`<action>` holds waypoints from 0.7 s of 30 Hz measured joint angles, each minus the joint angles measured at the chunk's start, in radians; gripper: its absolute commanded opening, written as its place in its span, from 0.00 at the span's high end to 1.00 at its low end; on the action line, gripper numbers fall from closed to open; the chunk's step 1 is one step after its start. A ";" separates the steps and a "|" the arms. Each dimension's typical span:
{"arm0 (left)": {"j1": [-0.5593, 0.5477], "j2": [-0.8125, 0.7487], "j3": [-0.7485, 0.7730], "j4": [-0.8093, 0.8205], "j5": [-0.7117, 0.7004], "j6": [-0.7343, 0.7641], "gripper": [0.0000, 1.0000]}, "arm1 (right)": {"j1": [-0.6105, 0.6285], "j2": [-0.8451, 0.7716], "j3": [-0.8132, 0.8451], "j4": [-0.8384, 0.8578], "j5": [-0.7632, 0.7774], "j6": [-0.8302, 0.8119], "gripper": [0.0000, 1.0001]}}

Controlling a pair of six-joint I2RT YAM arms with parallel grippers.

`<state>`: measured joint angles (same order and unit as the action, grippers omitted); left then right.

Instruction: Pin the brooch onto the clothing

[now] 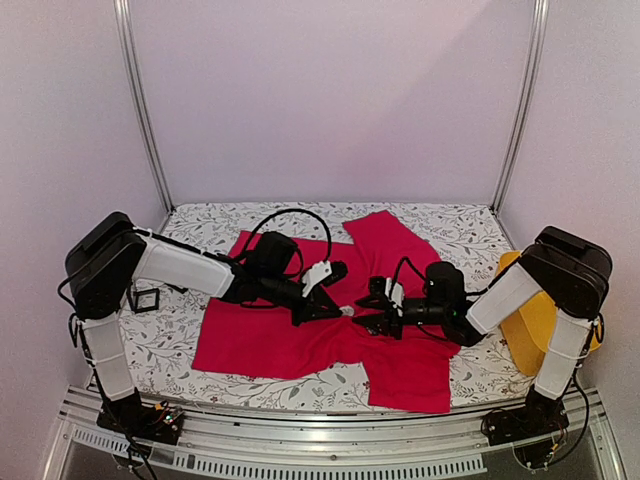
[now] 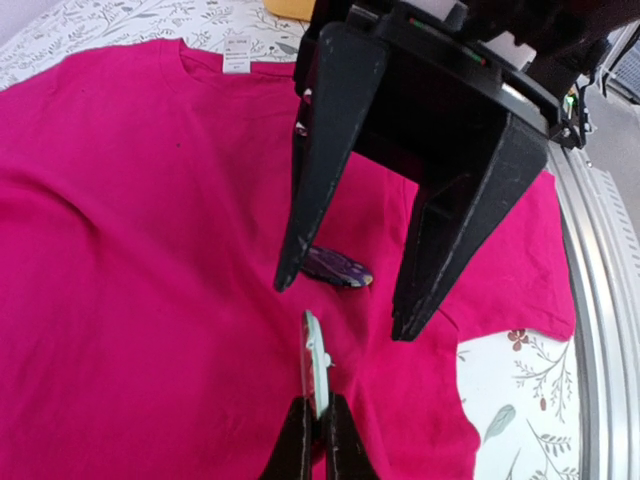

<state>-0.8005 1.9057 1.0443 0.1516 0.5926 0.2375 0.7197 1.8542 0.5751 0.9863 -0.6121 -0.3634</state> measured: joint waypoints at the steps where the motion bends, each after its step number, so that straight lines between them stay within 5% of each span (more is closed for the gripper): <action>1: 0.001 0.000 0.000 0.000 0.001 -0.005 1.00 | 0.000 0.000 -0.003 -0.003 0.000 -0.001 0.60; 4: 0.002 -0.006 -0.002 0.000 0.003 -0.014 1.00 | 0.001 0.000 -0.006 -0.023 0.002 -0.002 0.63; 11: 0.004 -0.043 -0.008 -0.001 0.036 -0.023 1.00 | 0.005 0.059 0.010 -0.028 0.022 0.000 0.97; 21: 0.005 -0.058 -0.007 -0.040 0.090 -0.025 1.00 | -0.006 0.093 0.029 -0.024 0.021 0.036 1.00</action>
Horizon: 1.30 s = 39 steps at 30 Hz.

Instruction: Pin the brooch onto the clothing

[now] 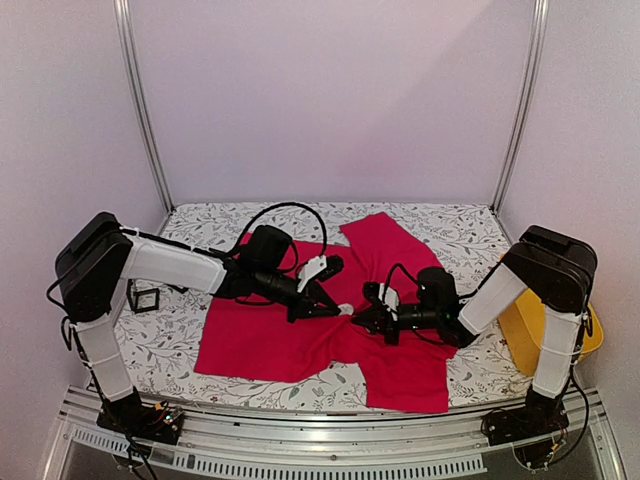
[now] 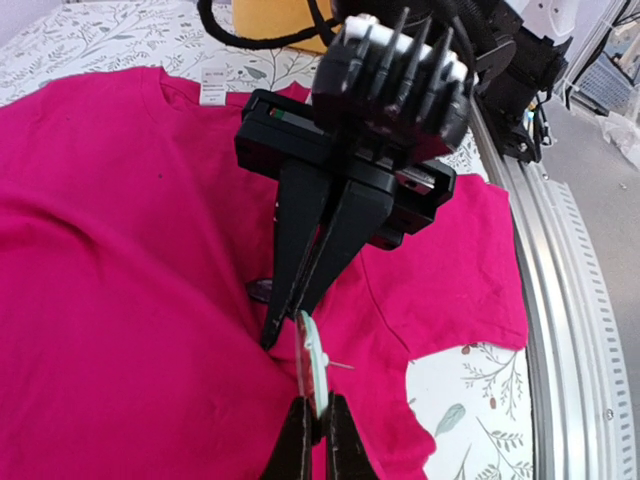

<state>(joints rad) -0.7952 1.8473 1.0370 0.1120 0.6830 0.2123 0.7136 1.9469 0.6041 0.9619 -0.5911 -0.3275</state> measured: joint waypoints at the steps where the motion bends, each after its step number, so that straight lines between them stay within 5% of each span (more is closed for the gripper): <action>1: 0.001 -0.004 0.002 -0.006 0.001 0.000 1.00 | -0.003 0.002 0.003 0.003 -0.006 0.007 0.99; 8: 0.006 -0.015 0.022 -0.049 -0.003 0.000 1.00 | -0.027 0.006 0.010 -0.006 -0.005 0.036 0.50; 14: 0.006 -0.035 0.022 -0.048 -0.013 -0.010 1.00 | -0.040 -0.071 0.006 -0.084 -0.041 0.023 0.35; 24: 0.006 -0.037 0.022 -0.045 -0.019 -0.019 1.00 | -0.011 -0.130 0.025 -0.069 -0.113 0.041 0.40; 31: 0.006 -0.037 0.022 -0.044 -0.021 -0.019 1.00 | -0.008 -0.080 0.068 -0.056 -0.137 0.055 0.69; 39: 0.006 -0.037 0.022 -0.043 -0.021 -0.018 1.00 | -0.008 -0.065 0.090 -0.055 -0.158 0.067 0.82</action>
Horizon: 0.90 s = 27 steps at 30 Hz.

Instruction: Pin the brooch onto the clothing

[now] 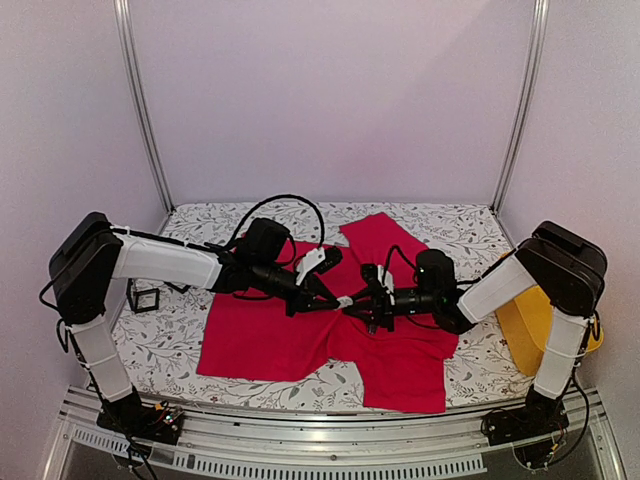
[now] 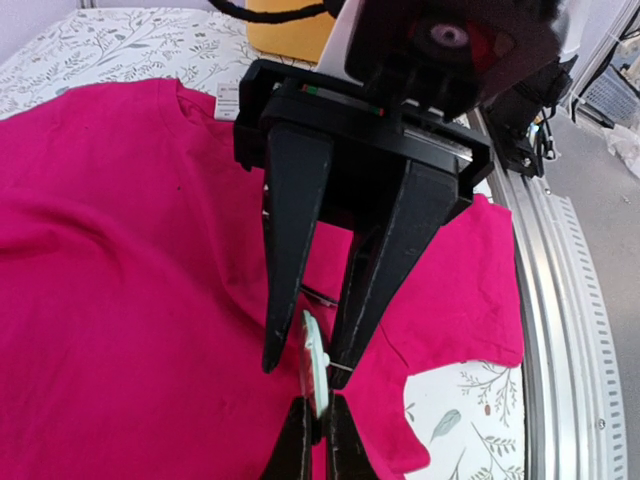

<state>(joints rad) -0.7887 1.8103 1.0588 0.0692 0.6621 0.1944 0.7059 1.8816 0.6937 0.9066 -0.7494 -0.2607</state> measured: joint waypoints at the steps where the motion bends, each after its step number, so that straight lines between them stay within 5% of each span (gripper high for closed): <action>1: 0.000 0.000 0.000 0.000 0.000 0.000 1.00 | 0.000 0.004 0.004 0.001 -0.003 0.003 0.83; 27: -0.003 -0.016 -0.003 -0.006 -0.091 0.067 1.00 | -0.027 0.039 0.089 -0.085 -0.049 0.252 0.99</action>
<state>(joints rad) -0.7921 1.7943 1.0557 0.0635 0.5713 0.2615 0.6788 1.9209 0.7830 0.8211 -0.7986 -0.0086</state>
